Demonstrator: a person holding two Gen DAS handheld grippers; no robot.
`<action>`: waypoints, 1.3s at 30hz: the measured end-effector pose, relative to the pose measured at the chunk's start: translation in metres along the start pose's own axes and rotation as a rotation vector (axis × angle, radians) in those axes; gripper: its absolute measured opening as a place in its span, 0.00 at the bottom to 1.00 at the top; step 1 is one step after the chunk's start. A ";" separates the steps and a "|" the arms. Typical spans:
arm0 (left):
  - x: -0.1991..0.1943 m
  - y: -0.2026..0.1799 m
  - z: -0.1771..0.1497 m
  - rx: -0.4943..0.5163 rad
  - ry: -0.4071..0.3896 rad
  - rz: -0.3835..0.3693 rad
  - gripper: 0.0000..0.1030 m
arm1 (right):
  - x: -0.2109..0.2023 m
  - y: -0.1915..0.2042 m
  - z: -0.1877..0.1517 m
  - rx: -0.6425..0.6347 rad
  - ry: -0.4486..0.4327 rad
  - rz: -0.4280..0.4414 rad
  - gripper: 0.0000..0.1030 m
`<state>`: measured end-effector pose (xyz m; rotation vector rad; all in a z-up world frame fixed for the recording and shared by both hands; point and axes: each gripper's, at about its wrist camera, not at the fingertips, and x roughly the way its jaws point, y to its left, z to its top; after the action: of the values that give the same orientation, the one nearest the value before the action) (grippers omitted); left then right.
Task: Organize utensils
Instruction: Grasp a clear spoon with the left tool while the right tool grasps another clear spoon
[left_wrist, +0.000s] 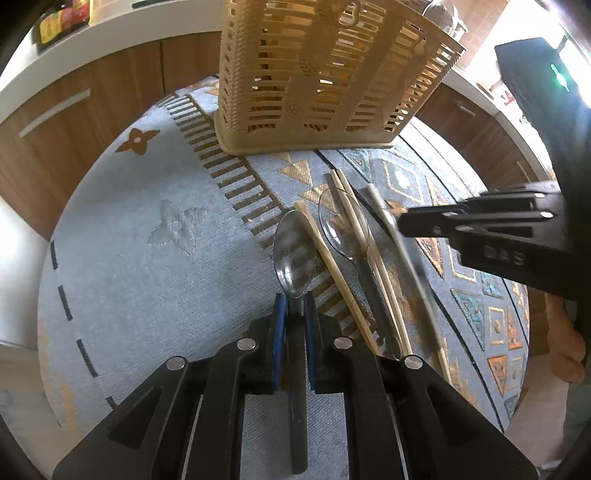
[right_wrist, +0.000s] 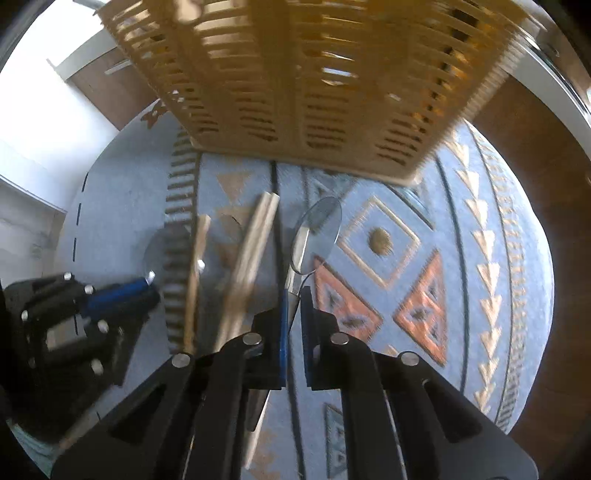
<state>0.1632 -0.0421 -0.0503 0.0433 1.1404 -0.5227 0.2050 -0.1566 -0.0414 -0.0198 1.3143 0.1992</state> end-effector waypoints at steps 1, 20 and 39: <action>0.001 -0.001 0.001 0.002 0.000 0.001 0.08 | -0.001 -0.003 -0.002 0.007 -0.001 0.001 0.05; 0.002 0.000 0.003 0.006 0.010 -0.007 0.08 | 0.004 -0.048 0.016 0.100 0.034 0.090 0.11; 0.000 0.004 0.004 -0.007 0.041 -0.044 0.08 | 0.020 -0.035 0.028 0.046 0.098 0.054 0.19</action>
<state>0.1687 -0.0396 -0.0500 0.0231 1.1851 -0.5590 0.2421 -0.1849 -0.0574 0.0458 1.4180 0.2159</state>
